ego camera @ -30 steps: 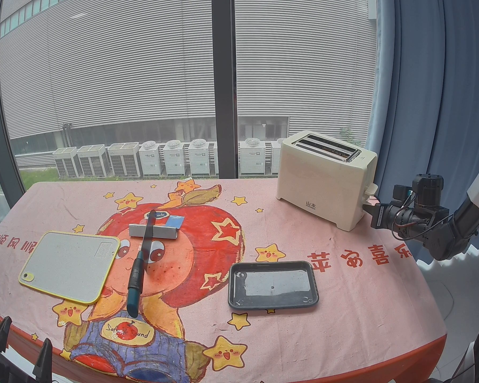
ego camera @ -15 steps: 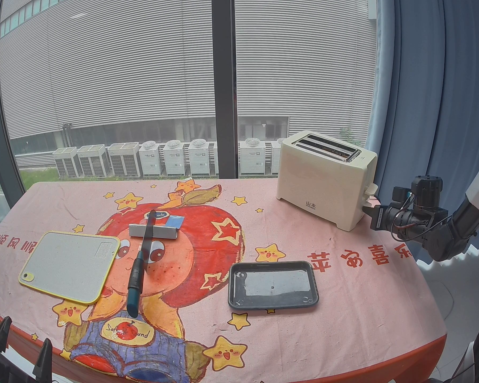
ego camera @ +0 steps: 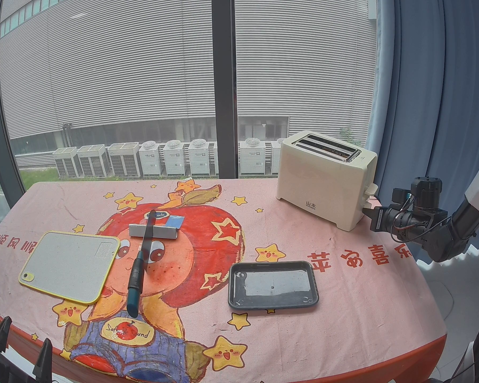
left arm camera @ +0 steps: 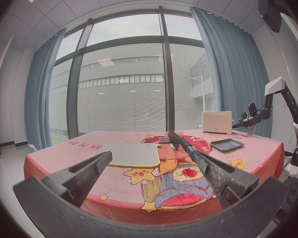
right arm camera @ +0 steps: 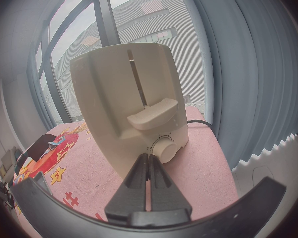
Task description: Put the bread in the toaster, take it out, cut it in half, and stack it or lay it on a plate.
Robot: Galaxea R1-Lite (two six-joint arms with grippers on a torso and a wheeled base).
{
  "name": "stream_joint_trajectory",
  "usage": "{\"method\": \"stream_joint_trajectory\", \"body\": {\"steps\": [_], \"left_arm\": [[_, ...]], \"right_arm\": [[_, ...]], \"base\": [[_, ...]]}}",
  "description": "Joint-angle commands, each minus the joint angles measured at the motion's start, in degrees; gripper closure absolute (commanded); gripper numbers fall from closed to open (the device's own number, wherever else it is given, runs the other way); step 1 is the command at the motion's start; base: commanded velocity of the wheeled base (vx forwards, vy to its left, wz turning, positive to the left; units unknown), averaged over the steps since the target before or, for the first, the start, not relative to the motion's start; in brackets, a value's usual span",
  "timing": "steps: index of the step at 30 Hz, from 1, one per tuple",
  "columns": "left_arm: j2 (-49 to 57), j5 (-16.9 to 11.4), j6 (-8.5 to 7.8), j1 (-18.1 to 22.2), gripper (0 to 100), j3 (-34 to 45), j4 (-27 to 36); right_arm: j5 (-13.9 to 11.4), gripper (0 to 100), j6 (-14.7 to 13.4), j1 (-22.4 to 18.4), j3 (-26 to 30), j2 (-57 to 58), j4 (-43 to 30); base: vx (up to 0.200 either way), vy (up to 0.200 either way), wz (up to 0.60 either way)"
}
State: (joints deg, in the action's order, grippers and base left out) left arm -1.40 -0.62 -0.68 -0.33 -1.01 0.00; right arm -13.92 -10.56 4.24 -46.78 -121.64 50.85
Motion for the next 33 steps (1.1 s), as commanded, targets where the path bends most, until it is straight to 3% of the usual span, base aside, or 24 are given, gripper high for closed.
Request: {"method": "stream_joint_trajectory", "body": {"steps": [1,33], "left_arm": [[0.0,0.01,-0.02,-0.02,0,0.92,0.0],[0.0,0.01,-0.02,-0.02,0,0.92,0.0]], "right_arm": [[-0.05,100,0.01,-0.02,-0.07,-0.18,0.04],[0.65,100,0.01,-0.38,0.46,-1.15,0.04]], "base": [[0.0,0.0,0.0],[0.0,0.0,0.0]]}}
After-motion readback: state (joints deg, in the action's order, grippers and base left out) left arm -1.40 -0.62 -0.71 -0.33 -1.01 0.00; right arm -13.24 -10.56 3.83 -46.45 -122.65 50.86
